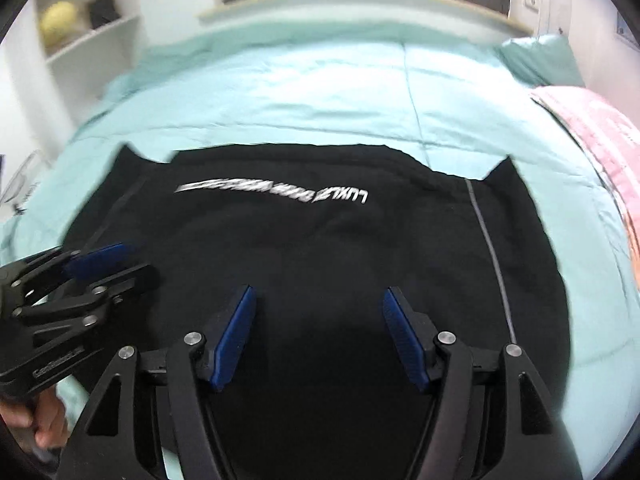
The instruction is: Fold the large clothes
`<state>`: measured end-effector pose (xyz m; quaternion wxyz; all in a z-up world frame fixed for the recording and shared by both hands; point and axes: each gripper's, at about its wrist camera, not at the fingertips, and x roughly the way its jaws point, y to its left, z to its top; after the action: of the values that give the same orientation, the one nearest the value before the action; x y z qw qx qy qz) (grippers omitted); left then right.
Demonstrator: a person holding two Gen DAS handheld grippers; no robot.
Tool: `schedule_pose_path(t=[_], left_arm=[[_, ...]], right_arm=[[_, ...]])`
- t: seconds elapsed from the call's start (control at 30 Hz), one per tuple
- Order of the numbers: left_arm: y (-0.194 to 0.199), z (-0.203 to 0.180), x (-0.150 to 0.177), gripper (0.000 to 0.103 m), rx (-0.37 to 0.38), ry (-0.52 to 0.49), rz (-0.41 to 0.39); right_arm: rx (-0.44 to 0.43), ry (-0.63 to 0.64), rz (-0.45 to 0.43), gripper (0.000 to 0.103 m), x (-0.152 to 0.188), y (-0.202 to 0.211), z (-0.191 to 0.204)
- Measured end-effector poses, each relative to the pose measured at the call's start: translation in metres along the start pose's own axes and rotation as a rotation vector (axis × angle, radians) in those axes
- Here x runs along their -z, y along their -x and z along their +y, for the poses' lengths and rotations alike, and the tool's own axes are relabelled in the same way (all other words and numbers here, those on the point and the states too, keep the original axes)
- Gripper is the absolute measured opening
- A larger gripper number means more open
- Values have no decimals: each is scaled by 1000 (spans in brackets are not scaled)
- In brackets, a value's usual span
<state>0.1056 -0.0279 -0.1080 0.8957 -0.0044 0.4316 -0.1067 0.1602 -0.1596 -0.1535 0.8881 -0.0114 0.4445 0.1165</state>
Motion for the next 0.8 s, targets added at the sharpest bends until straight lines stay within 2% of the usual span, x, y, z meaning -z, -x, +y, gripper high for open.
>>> schedule_pose_path(t=[0.1,0.17,0.23,0.33,0.4,0.53,0.67,0.7,0.77,0.8], left_arm=[[8,2,24,44,29,52,31],[-13,5,36,44,30,72,103],[-32,3,34,44,43,91,133],[-25,6,30,44,70,136,106],[-13,3,26,45,41,129,86],[27,-7,16,45,-165,78,-1],[93,-10,-1,45,-306,103,-184],[112,-11,-4,45,-341,110,-238],[152,-15,-15,50,-368,100,-341],[173,-13,-18,61,-359,94,-378]], right_arm=[[17,0,0,70,24,18,-2],[43,-18,77,72,38,-1,-4],[11,-37,149,74,44,-26,-9],[-7,-91,151,74,47,-29,-17],[9,-98,118,74,42,-16,-16],[-2,-127,56,74,38,14,-18],[-23,-152,-59,74,22,75,-12],[-19,-145,-98,76,14,98,-6],[8,-115,-175,91,-3,134,6],[32,-100,-217,94,-10,153,11]])
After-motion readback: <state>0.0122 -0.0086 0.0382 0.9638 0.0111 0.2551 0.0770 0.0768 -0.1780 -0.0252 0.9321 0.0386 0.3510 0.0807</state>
